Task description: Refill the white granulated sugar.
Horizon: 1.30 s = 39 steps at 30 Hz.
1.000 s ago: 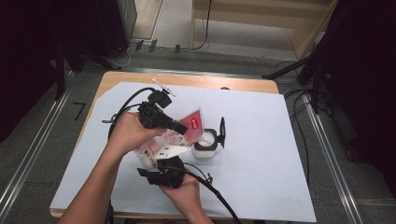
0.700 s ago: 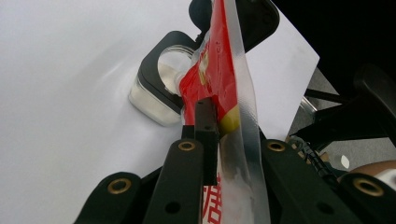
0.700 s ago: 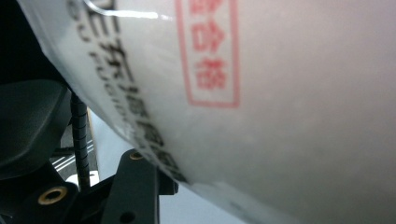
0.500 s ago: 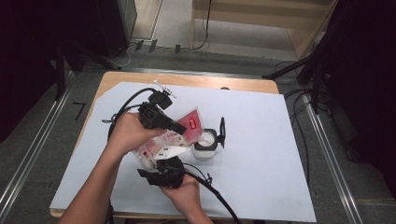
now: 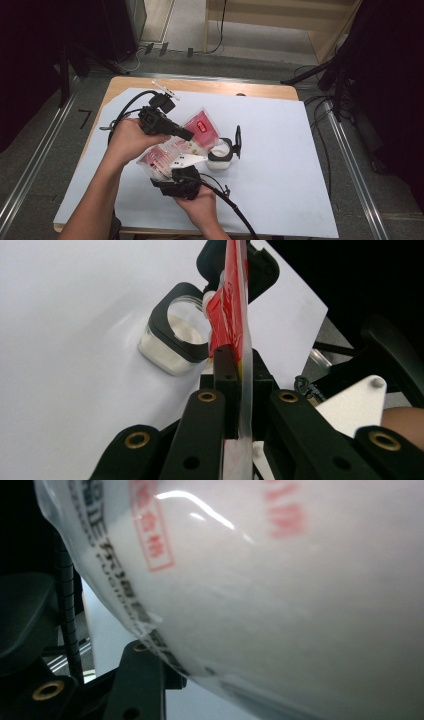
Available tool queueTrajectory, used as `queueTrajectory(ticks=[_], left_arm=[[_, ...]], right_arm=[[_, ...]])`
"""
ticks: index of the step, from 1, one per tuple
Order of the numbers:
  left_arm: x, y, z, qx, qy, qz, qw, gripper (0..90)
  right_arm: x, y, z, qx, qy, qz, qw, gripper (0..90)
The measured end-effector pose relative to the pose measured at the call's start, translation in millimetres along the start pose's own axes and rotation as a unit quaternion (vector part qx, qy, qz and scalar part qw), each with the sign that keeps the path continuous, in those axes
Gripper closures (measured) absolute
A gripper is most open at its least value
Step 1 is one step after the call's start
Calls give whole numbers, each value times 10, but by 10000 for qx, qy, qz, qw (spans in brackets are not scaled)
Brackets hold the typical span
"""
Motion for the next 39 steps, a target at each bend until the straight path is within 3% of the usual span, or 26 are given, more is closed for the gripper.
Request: queueTrajectory(ticks=[16, 29, 32, 36, 39], left_arm=[[-166, -82, -66, 32, -146, 199, 9997, 892], [-300, -138, -96, 6, -165, 413, 9990, 894], [-324, -152, -95, 46, -210, 465, 9987, 894], [-350, -174, -83, 109, -214, 468, 9986, 895], [-392, -194, -73, 193, -342, 508, 9979, 897]], right_arm=[[-59, -20, 99, -88, -249, 79, 9996, 532], [-100, -41, 214, 182, -387, 195, 9989, 531], [-122, -46, 252, 296, -410, 250, 9984, 538], [-138, -49, 297, 269, -479, 258, 9982, 538], [-155, -47, 337, 339, -578, 254, 9974, 540]])
Point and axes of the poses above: each handheld gripper's, and its own axes: x roughly forward along the jaws, y roughly out of its top, z roughly to its right, the point moved 3 cm from there along x, roughly forward along the jaws, and after that the axes turned 1 degree about y, right-handed, at the moved point
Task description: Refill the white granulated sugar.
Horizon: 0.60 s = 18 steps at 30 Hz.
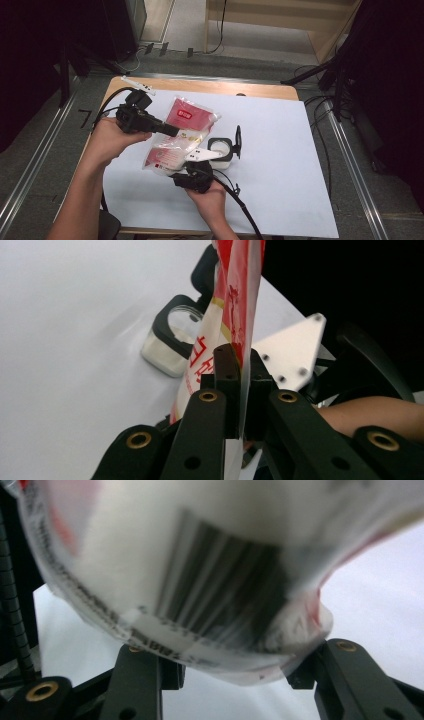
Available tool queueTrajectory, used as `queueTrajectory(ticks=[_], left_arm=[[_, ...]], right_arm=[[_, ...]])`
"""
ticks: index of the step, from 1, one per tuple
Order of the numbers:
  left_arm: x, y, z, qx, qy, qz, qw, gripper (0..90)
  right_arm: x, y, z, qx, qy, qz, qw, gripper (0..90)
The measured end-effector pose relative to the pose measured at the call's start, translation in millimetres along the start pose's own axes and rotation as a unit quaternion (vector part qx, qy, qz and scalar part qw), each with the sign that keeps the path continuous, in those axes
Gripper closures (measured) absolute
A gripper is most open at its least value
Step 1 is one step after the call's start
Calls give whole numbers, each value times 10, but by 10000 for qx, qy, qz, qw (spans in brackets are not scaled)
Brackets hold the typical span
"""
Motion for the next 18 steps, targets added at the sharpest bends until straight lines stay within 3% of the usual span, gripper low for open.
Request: queueTrajectory(ticks=[2, 7, 12, 18], left_arm=[[-32, -14, 14, 126, -7, 46, 9999, 900], [-86, 4, 24, 150, 30, 280, 9995, 900], [-142, 12, 10, 89, -70, 427, 9990, 900], [-236, 33, -38, 33, -10, 699, 9975, 900]], right_arm=[[-12, 8, 38, 78, -45, -38, 10000, 546], [-48, 52, 42, -198, -21, -157, 9997, 576], [-67, 83, 32, -466, 57, -300, 9984, 575], [-143, 116, 107, -619, 52, -420, 9972, 577]])
Point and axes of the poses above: each handheld gripper's, and its own axes: x roughly forward along the jaws, y roughly out of its top, z roughly to its right, the point moved 3 cm from there along x, roughly forward along the jaws, and after that the axes turned 1 degree about y, right-handed, at the moved point
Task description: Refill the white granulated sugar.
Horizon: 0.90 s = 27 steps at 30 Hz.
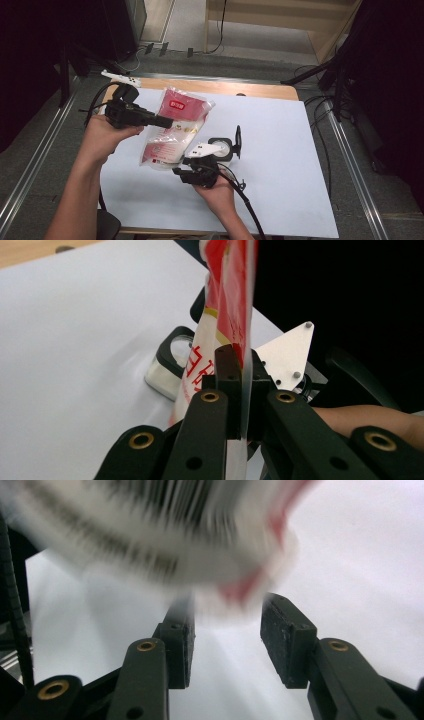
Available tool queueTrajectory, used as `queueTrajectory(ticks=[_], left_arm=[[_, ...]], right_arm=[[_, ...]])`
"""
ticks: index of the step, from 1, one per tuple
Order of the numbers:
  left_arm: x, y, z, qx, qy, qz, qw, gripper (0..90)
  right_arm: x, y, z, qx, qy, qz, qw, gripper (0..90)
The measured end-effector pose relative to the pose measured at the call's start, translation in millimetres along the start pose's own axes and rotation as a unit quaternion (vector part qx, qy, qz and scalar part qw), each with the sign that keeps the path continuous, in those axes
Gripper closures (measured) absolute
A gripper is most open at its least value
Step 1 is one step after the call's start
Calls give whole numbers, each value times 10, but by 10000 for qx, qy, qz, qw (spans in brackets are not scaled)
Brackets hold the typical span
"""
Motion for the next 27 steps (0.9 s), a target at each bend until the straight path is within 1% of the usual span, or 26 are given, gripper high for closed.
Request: queueTrajectory(ticks=[1, 2, 3, 4, 5, 7, 11, 14, 16, 17, 19, 21, 24, 25, 27], left_arm=[[-17, 7, -9, 20, 25, 56, 10000, 900], [-31, 11, -23, 74, 121, 64, 9999, 900], [-37, 13, -46, 96, 265, 101, 9996, 900], [-39, 10, -65, 117, 406, 87, 9991, 900], [-34, 3, -97, 160, 563, 79, 9983, 900], [-12, -15, -175, 75, 721, -3, 9974, 900], [62, -50, -365, -7, 852, 4, 9964, 900], [125, -52, -462, -37, 901, 35, 9959, 900], [187, -40, -505, -42, 942, 80, 9955, 900], [210, -32, -534, -28, 974, 93, 9952, 900], [260, -19, -589, -81, 988, 120, 9950, 900], [307, -13, -635, -75, 1024, 163, 9946, 900], [394, -21, -707, -76, 1108, 198, 9936, 900], [426, -25, -725, -109, 1097, 201, 9937, 900], [495, -29, -764, -87, 1130, 171, 9934, 900]], right_arm=[[-12, -1, 12, 8, -4, -43, 10000, 577], [-31, 0, 34, -5, 65, -64, 10000, 577], [-43, 2, 45, 10, 127, -68, 9999, 577], [-66, 2, 60, 13, 235, -111, 9997, 577], [-89, 5, 63, -30, 268, -114, 9996, 577], [-169, 9, 54, -221, 316, -157, 9991, 578], [-314, 15, 76, -360, 413, -113, 9984, 580], [-405, 14, 115, -284, 527, -91, 9982, 582], [-432, 9, 134, -277, 562, -95, 9980, 582], [-450, 3, 141, -251, 610, -123, 9977, 581], [-472, -8, 162, -210, 710, -133, 9972, 580], [-503, -22, 197, -138, 782, -146, 9967, 580], [-576, -49, 257, -127, 778, -252, 9966, 585], [-606, -60, 272, -108, 781, -274, 9965, 585], [-653, -83, 303, -69, 814, -248, 9963, 586]])
Point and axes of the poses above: each handheld gripper's, and its own axes: x roughly forward along the jaws, y roughly out of its top, z roughly to its right, the point moved 3 cm from there along x, roughly forward along the jaws, and after that the axes turned 1 degree about y, right-handed, at the moved point
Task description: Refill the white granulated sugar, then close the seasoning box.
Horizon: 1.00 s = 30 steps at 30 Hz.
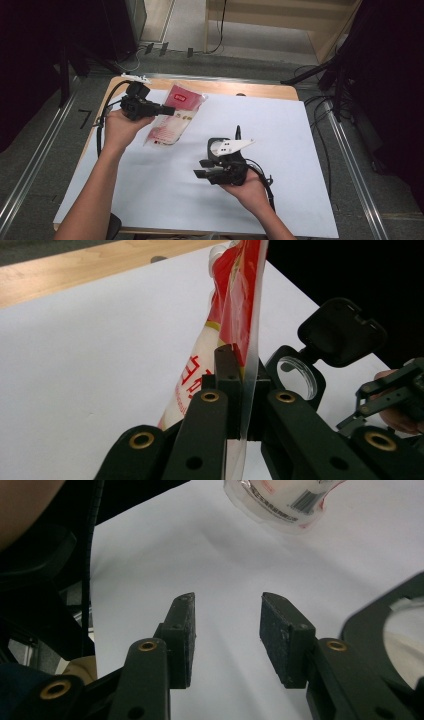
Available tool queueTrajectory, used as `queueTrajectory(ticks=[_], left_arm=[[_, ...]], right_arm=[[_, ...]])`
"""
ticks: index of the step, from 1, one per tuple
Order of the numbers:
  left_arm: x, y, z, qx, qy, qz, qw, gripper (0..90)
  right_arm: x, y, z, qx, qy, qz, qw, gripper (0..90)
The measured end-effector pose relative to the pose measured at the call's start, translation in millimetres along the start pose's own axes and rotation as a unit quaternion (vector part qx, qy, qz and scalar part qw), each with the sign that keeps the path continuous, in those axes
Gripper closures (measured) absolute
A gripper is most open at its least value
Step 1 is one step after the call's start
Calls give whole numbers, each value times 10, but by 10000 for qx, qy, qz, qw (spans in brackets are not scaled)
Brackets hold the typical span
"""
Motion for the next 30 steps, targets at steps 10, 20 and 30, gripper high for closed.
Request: queueTrajectory(ticks=[10, 20, 30], left_arm=[[203, -107, -94, -124, -106, 116, 9998, 900], [67, -218, -114, 65, -1, 120, 9999, 897], [-93, -394, -89, 230, 11, 71, 9997, 867]], right_arm=[[-114, -160, 44, 83, -87, -49, 9999, 582], [-217, -227, 91, 185, -220, 23, 9996, 582], [-282, -244, 123, 200, -297, 43, 9993, 577]])
Point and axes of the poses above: each handheld gripper's, and its own axes: x roughly forward along the jaws, y roughly out of its top, z roughly to its right, the point moved 3 cm from there along x, roughly forward along the jaws, and after that the axes turned 1 degree about y, right-handed, at the moved point
